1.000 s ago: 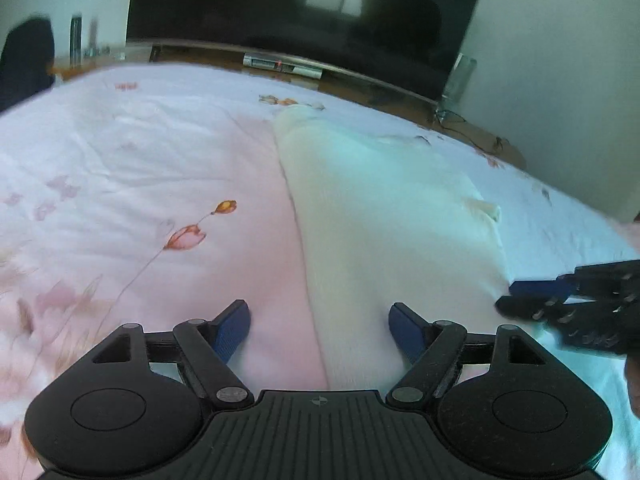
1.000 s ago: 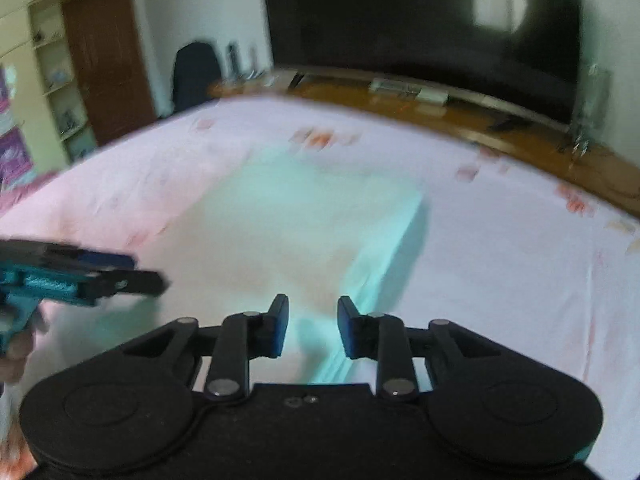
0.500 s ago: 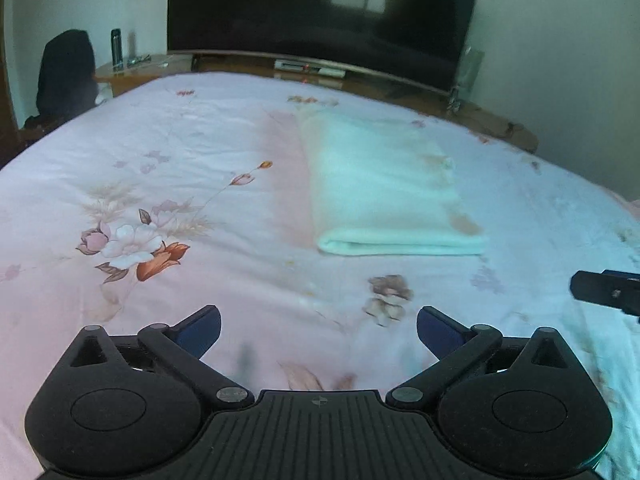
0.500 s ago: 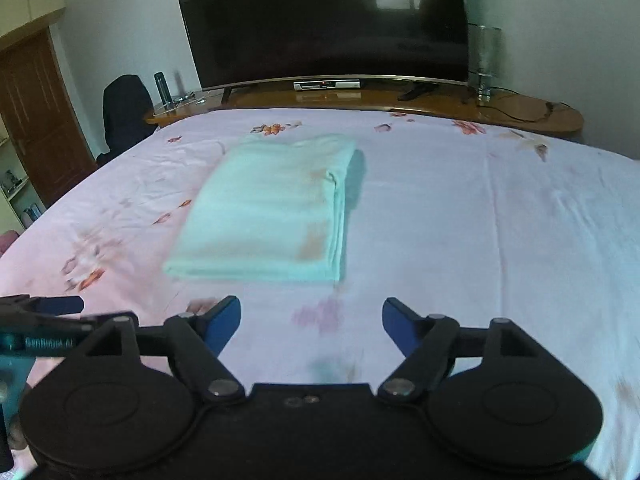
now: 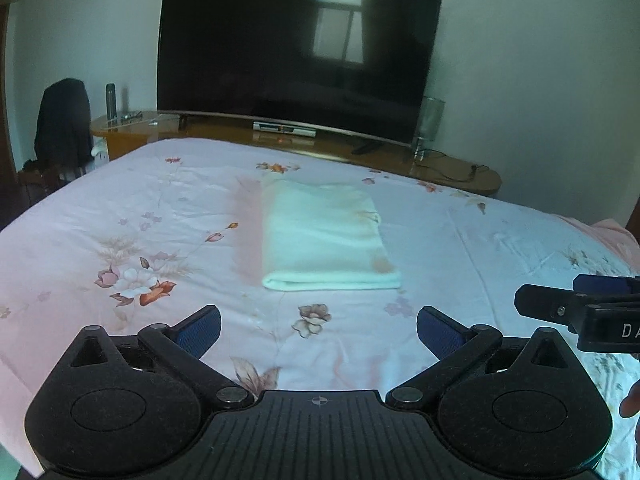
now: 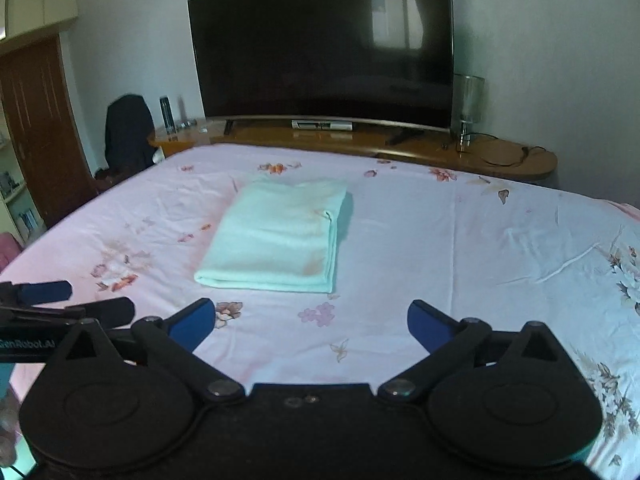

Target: Fold small clothes

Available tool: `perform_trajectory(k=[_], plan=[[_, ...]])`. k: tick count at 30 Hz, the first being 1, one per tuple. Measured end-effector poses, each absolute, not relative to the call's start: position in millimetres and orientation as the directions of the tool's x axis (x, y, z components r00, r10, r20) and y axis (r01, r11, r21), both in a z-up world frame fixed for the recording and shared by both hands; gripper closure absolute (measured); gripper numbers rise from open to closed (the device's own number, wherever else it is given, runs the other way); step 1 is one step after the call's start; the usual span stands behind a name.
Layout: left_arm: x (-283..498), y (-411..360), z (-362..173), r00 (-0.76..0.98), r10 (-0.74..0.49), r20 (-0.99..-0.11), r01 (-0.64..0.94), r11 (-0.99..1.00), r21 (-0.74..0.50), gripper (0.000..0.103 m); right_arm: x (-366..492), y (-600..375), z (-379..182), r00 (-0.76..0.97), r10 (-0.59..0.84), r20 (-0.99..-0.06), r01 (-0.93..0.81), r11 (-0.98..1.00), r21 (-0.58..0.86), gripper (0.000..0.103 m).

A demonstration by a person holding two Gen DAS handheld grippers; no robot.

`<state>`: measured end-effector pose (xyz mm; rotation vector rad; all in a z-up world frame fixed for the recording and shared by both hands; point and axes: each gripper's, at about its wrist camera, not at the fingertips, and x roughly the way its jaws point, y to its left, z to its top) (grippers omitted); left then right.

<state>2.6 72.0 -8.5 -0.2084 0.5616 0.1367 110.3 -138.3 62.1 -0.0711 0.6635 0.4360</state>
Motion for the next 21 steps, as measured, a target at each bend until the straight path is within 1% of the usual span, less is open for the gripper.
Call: perform_trajectory(k=[9, 21], plan=[[-45, 42, 11, 0.856, 0.084, -0.51, -0.186, 0.971, -0.151, 0.0, 65, -172, 81, 0.734, 0.395, -0.552, -0.411, 0.906, 0.101, 0.001], [-65, 25, 24, 0.88, 0.083, -0.468, -0.177, 0.971, -0.162, 0.0, 39, -191, 100, 0.766, 0.396, -0.506, -0.409, 0.908, 0.092, 0.001]])
